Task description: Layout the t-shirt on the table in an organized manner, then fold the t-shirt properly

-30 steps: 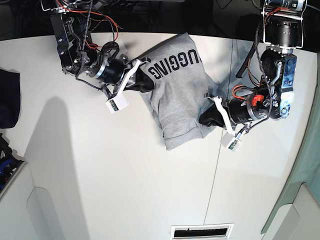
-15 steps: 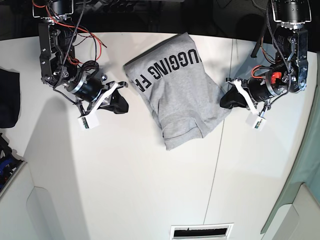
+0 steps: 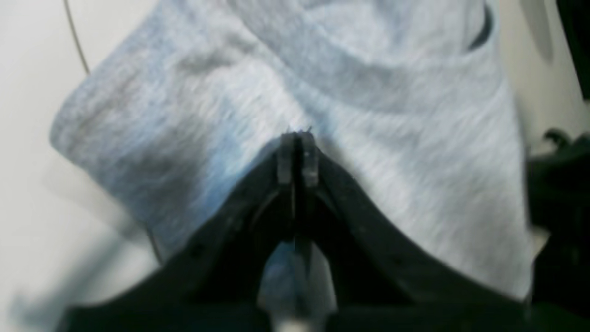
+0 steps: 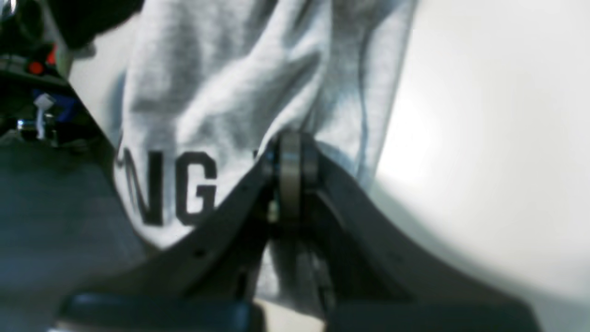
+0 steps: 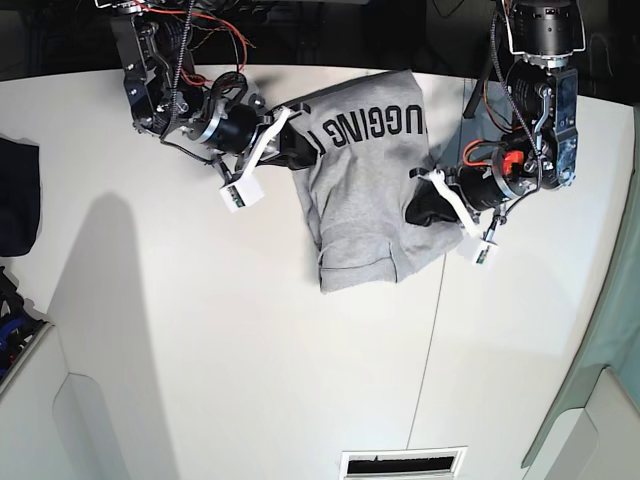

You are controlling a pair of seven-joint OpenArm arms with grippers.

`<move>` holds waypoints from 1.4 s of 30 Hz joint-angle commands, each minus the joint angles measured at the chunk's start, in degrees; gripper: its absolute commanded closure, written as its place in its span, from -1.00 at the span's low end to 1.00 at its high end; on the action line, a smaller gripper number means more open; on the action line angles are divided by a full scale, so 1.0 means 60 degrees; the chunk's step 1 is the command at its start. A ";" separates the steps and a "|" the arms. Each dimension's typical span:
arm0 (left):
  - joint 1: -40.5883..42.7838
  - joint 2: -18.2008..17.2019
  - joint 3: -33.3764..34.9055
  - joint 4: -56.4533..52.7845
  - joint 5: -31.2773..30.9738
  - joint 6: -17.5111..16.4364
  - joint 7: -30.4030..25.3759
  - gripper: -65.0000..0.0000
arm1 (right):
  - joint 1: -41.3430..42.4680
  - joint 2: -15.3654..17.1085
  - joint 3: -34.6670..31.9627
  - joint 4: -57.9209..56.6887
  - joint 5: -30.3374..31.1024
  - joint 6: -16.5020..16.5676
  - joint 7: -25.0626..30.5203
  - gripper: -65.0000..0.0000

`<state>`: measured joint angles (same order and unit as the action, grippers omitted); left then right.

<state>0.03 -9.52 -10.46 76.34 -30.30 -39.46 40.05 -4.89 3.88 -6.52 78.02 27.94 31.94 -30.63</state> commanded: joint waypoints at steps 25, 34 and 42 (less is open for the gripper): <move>0.1279 -0.1643 -0.0732 0.2149 -0.2932 -0.0090 0.1457 0.96 | -0.1370 0.0922 0.2044 0.2969 0.0175 0.0106 -0.0474 1.00; 0.4441 -0.1632 -0.2903 0.4113 -0.4226 -0.0090 0.2124 0.96 | -0.3308 0.1854 0.2146 0.4146 0.0353 0.0106 -0.0474 1.00; 0.7089 -0.1096 -0.3319 0.4317 -0.3096 -0.0090 0.2521 0.96 | -0.5027 0.2379 0.1938 0.4288 0.1781 0.0106 -0.1829 1.00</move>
<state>41.98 -15.75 -30.06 101.45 -47.77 -39.48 55.59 -34.61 17.69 5.04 102.98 37.47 31.88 -42.26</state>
